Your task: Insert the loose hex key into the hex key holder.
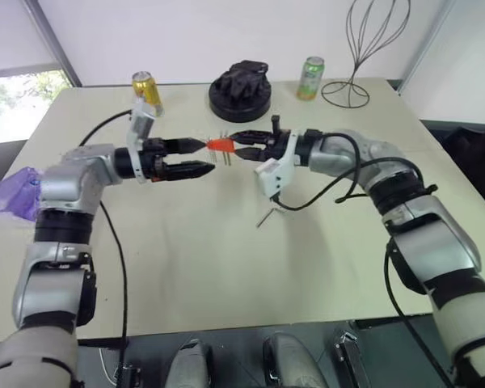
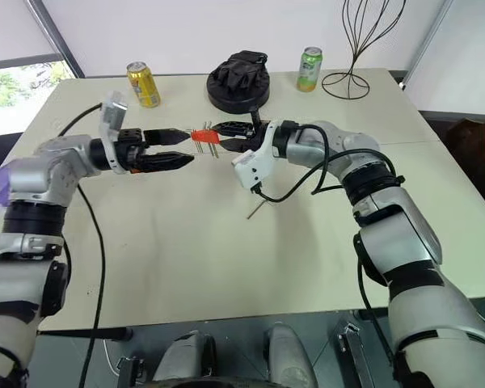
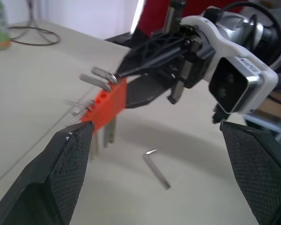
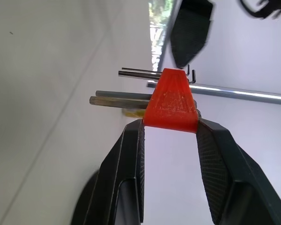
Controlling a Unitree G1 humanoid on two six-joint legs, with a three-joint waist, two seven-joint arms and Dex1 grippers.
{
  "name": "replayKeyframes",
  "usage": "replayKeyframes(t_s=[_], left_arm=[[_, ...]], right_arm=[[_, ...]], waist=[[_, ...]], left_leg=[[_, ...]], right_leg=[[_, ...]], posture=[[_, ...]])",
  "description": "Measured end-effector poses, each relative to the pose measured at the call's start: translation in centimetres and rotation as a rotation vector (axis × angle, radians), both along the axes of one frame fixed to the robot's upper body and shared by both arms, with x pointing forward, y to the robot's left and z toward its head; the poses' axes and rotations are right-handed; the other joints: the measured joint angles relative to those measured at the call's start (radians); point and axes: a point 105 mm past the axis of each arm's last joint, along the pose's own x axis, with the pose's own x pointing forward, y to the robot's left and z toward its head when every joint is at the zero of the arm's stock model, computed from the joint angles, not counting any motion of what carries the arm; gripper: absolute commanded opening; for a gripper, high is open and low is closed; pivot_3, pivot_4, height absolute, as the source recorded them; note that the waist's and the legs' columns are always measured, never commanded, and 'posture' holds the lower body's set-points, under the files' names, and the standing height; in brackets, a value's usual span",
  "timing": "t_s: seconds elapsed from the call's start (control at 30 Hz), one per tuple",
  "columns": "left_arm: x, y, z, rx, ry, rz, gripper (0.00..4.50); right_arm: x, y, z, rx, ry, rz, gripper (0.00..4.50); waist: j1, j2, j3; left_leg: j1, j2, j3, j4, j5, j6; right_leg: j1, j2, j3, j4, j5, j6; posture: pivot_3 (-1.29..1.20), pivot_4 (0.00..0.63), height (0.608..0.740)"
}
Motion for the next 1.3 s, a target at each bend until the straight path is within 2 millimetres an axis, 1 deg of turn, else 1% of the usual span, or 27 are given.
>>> replayKeyframes(t_s=[0.23,0.3,0.4,0.53,0.67,0.83,0.9,1.13,1.17,1.23,1.3], left_arm=[[2.3,-1.3,-0.4,-0.029,0.009,0.011,4.5],[2.9,-1.2,-0.5,-0.023,0.016,0.03,4.5],[3.5,-1.1,0.0,-0.013,-0.002,0.046,4.5],[3.8,-0.7,1.4,-0.02,-0.045,0.057,4.5],[3.9,-0.4,0.9,-0.017,-0.031,0.06,4.5],[3.7,-1.5,0.6,-0.028,-0.022,0.021,4.5],[3.6,-1.6,0.6,-0.026,-0.022,0.013,4.5],[3.7,-2.9,1.3,-0.045,-0.037,-0.018,4.5],[3.7,-2.9,1.3,-0.052,-0.035,-0.018,4.25],[3.7,-3.0,1.2,-0.064,-0.034,-0.019,3.58],[3.7,-3.2,1.0,-0.062,-0.027,-0.025,2.58]], right_arm=[[0.4,-0.9,1.3,0.036,-0.051,-0.035,1.0],[0.1,-0.9,1.7,0.036,-0.068,-0.026,1.0],[-0.8,0.0,2.0,0.039,-0.088,0.027,1.0],[-0.8,0.1,1.9,0.042,-0.085,0.027,1.0],[-0.7,-0.2,1.2,0.041,-0.059,0.014,1.0],[-0.8,-0.2,0.8,0.038,-0.046,0.015,1.0],[-0.9,-0.1,0.7,0.036,-0.045,0.02,1.0],[-1.4,0.2,0.5,0.037,-0.038,0.034,1.0],[-1.4,0.3,0.5,0.036,-0.037,0.035,1.0],[-1.6,0.3,0.3,0.042,-0.028,0.038,1.0],[-1.6,0.3,0.2,0.042,-0.021,0.035,1.0]], waist=[[0.008,0.0,0.0],[0.008,-0.001,0.001],[0.008,-0.001,0.002],[0.009,-0.001,0.002],[0.01,-0.001,0.003],[0.009,-0.001,0.003],[0.009,-0.001,0.003],[0.009,-0.001,0.003],[0.009,-0.001,0.003],[0.009,-0.001,0.003],[0.009,-0.001,0.003]], left_leg=[[0.0,0.0,0.0,0.0,0.0,0.0],[0.0,0.0,0.0,0.0,0.0,0.0],[0.0,0.0,0.0,0.0,0.0,0.0],[-0.001,-0.001,0.0,0.0,0.0,0.0],[-0.001,-0.001,0.0,0.0,0.0,0.0],[-0.001,-0.001,0.0,0.001,0.0,0.0],[-0.001,0.0,0.0,0.001,0.0,0.0],[-0.001,0.0,0.0,0.001,0.0,0.0],[-0.001,-0.001,0.0,0.001,0.0,0.0],[-0.001,0.0,0.0,0.001,0.0,0.0],[-0.001,0.0,0.0,0.001,0.0,0.0]], right_leg=[[0.0,0.0,0.0,-0.001,0.0,0.0],[0.0,0.0,0.0,-0.001,0.0,0.0],[0.0,0.0,0.0,-0.001,0.0,0.0],[0.0,-0.001,0.0,-0.001,0.0,0.0],[0.0,-0.001,0.0,-0.001,0.0,0.0],[0.0,-0.001,0.0,-0.001,0.0,0.0],[0.0,0.0,0.0,-0.001,0.0,0.0],[0.0,0.0,0.0,-0.001,0.0,0.0],[0.0,0.0,0.0,0.0,0.0,0.0],[0.0,0.0,0.0,0.0,0.0,0.0],[0.0,0.0,0.0,0.0,0.0,0.0]], posture=[[0.0,0.15,0.74],[0.0,0.15,0.74],[0.0,0.15,0.74],[0.0,0.15,0.74],[0.0,0.15,0.74],[0.0,0.15,0.74],[0.0,0.15,0.74],[0.0,0.15,0.74],[0.0,0.15,0.74],[0.0,0.15,0.74],[0.0,0.15,0.74]])
